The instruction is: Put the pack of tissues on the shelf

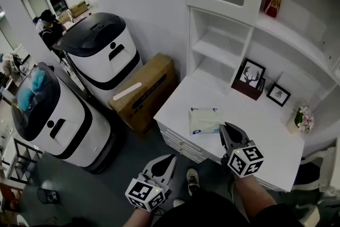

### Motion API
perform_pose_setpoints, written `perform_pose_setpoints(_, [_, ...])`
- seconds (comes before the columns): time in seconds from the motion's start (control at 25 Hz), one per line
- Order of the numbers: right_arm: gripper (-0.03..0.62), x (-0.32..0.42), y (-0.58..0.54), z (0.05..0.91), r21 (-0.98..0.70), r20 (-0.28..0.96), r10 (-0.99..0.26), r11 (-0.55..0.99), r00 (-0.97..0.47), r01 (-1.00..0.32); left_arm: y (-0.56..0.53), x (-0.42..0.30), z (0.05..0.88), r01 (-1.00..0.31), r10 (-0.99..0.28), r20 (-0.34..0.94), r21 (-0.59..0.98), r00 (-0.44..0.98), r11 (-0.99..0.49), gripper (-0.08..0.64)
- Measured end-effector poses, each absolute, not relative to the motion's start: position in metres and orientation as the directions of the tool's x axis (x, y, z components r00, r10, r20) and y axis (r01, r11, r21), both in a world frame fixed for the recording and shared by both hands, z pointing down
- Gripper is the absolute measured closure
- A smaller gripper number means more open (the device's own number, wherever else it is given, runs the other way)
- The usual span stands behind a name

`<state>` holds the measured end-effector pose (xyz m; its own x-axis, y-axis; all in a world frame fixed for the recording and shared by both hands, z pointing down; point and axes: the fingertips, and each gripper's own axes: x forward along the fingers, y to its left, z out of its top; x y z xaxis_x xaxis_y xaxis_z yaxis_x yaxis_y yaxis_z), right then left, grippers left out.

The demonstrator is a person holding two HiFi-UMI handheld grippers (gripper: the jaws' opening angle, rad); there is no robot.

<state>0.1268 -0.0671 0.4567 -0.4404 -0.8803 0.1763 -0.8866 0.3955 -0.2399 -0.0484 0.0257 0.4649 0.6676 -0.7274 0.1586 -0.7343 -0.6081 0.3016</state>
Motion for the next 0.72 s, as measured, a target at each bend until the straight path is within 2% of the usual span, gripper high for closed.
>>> perform_pose_setpoints(0.72, [0.586,0.143,-0.125,0.458,-0.257,0.163,-0.882,0.395,-0.443,-0.882,-0.029,-0.029,0.469,-0.739,-0.732,0.161,0.305,0.662,-0.601,0.555])
